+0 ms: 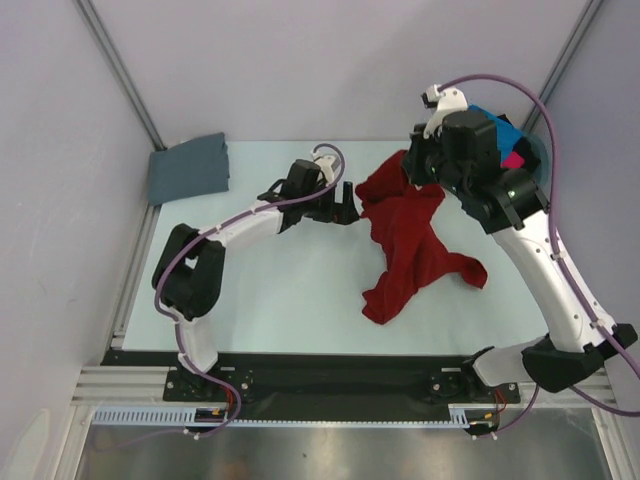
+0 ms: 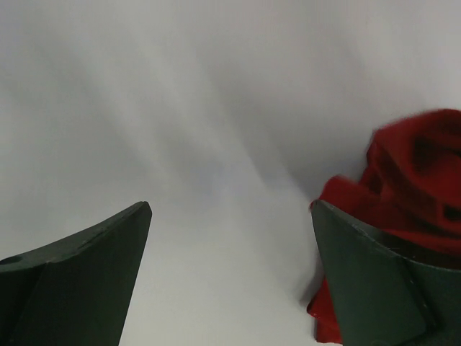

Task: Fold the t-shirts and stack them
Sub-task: Flatten the tshirt out

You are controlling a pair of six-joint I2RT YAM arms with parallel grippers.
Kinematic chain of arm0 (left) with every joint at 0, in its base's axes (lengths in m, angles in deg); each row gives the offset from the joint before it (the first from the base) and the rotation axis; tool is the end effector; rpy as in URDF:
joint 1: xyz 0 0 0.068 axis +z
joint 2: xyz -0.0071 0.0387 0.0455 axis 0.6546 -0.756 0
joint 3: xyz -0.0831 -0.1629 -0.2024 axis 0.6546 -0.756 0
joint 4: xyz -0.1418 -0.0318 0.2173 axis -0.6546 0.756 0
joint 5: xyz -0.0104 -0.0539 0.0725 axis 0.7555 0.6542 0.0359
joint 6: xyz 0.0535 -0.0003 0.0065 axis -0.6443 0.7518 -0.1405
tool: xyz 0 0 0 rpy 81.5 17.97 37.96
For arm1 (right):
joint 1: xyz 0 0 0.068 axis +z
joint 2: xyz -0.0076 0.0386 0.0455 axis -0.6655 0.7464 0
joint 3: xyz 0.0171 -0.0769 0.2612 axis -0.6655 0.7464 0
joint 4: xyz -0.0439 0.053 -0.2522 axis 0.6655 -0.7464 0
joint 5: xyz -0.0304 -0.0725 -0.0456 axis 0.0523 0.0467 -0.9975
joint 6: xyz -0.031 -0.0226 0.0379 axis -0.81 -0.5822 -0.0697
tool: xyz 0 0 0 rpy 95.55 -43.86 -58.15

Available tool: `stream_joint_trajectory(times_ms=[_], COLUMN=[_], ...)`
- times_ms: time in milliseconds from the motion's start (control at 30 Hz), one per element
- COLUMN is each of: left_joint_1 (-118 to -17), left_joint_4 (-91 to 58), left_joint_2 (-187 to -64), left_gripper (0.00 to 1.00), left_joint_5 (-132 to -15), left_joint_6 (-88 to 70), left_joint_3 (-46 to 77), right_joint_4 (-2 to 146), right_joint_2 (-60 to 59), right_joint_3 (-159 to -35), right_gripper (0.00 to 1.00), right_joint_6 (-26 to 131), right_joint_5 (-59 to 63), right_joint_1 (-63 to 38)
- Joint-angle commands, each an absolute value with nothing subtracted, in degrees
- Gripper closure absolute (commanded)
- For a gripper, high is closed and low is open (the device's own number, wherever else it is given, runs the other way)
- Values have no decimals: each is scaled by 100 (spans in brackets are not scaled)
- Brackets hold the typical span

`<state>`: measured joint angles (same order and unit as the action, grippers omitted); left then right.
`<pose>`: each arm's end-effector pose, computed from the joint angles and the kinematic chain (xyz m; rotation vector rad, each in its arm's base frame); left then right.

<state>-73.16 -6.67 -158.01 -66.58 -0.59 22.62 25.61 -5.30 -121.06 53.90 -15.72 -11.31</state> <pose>0.3603 -0.2386 0.2352 0.4069 2.2655 -0.7828 0.2263 0.1259 0.4772 -0.2735 1.9745 0.2688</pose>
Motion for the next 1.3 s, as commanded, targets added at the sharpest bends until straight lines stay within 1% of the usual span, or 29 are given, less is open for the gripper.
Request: stream_joint_trajectory(times_ms=[0,33,67,133,167,200,233,267,333,367,433,500,633,667,767,800,867,900,933,967,1000,1100,1267], left_joint_1=[-7271,-7262,-7227,-7130,-7078,-6990,-6937,-6867,-6639,-6568,-6331,-6155,-6084,-6067,-6058,-6058,-6058,-6058,-6058,-6058,-6058,-6058,-6066], left_joint_4=[-880,-810,-774,-765,-817,-835,-870,-844,-757,-800,-800,-712,-774,-800,-967,-1011,-1020,-1029,-1046,-1055,-1046,-1108,-1345], left_joint_2=[-15266,-15168,-15037,-14458,-14229,-13679,-13421,-13175,-12421,-12164,-11594,-11319,-10853,-10774,-10746,-10764,-10808,-10877,-10930,-10974,-11088,-11282,-11993], left_gripper=[0,0,0,0,0,0,0,0,0,0,0,0,0,0,0,0,0,0,0,0,0,0,0], left_joint_5=[-7081,-7363,-7966,-8628,-9118,-9384,-9665,-10034,-10422,-10511,-10538,-10582,-10635,-10609,-10337,-10284,-10179,-10152,-10108,-10029,-9985,-9652,-8790], left_joint_6=[191,357,446,674,779,859,999,1052,1236,1238,1229,1255,1325,1334,1317,1308,1334,1326,1265,1220,1194,1141,1027], left_joint_3=[2059,1902,1813,1550,1175,997,665,522,163,38,-199,-314,-621,-639,-684,-684,-648,-631,-587,-561,-526,-411,-174], right_joint_4=[3113,3044,2904,2692,2500,2341,2183,1920,1795,1943,2320,2979,3315,3341,3534,3587,3710,3763,3824,3973,4009,3922,3343], right_joint_2=[-167,243,430,861,1289,1528,1757,2247,2601,2638,2437,2017,1462,1339,645,417,-216,-410,-829,-1007,-1175,-1702,-2178], right_joint_3=[-13096,-13637,-13886,-14518,-15191,-15598,-16029,-16929,-17568,-17658,-17187,-16521,-16271,-16262,-15754,-15543,-14841,-14551,-14252,-13614,-13346,-12423,-11219], right_gripper=[100,100,100,100,100,100,100,100,100,100,100,100,100,100,100,100,100,100,100,100,100,100,100], right_joint_6=[5235,5200,5157,4937,4867,4823,4744,4717,4708,4725,4900,4927,4576,4202,3708,3636,3548,3417,3364,3337,3302,3520,4644], right_joint_5=[-1269,-1050,-953,-925,-917,-908,-829,-750,-680,-636,21,461,429,376,-483,-1173,-2072,-2868,-3311,-3777,-4539,-5344,-5679], right_joint_1=[-1009,-956,-886,-517,-412,-280,-70,37,291,345,485,652,1250,1468,1664,1664,1664,1655,1655,1655,1603,1392,795])
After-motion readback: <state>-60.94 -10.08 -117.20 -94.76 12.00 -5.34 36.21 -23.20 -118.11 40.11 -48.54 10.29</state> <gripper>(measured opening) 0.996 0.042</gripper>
